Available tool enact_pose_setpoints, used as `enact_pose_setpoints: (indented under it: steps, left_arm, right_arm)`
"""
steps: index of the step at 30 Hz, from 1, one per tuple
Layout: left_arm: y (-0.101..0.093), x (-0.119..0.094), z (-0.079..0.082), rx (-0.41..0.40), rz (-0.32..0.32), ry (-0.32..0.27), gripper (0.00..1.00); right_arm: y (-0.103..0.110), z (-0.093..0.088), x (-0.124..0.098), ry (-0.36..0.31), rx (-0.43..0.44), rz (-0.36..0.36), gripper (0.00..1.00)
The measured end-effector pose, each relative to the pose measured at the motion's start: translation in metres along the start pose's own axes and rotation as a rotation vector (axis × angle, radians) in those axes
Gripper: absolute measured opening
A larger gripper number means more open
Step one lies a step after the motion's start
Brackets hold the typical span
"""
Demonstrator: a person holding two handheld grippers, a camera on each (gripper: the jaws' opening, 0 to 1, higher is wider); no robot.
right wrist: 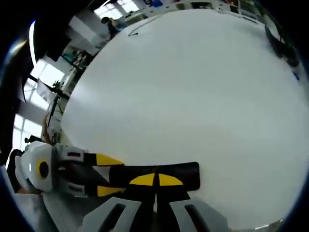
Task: Press the specified remote control buttons in sequence, fully releasing each button before pressing the next.
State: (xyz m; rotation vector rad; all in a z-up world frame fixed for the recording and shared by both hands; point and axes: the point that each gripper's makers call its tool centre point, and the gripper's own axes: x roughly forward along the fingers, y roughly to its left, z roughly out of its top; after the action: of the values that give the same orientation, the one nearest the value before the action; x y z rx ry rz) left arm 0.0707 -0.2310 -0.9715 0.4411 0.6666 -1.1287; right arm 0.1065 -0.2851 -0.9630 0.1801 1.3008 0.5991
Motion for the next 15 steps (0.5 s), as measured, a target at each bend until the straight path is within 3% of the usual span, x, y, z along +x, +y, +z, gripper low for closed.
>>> enact_pose_setpoints:
  steps: [15]
  left_arm:
    - [0.0002, 0.0002, 0.0001, -0.001, -0.002, -0.003, 0.24]
  right_arm:
    - [0.0018, -0.0042, -0.0006, 0.022, 0.017, 0.006, 0.0]
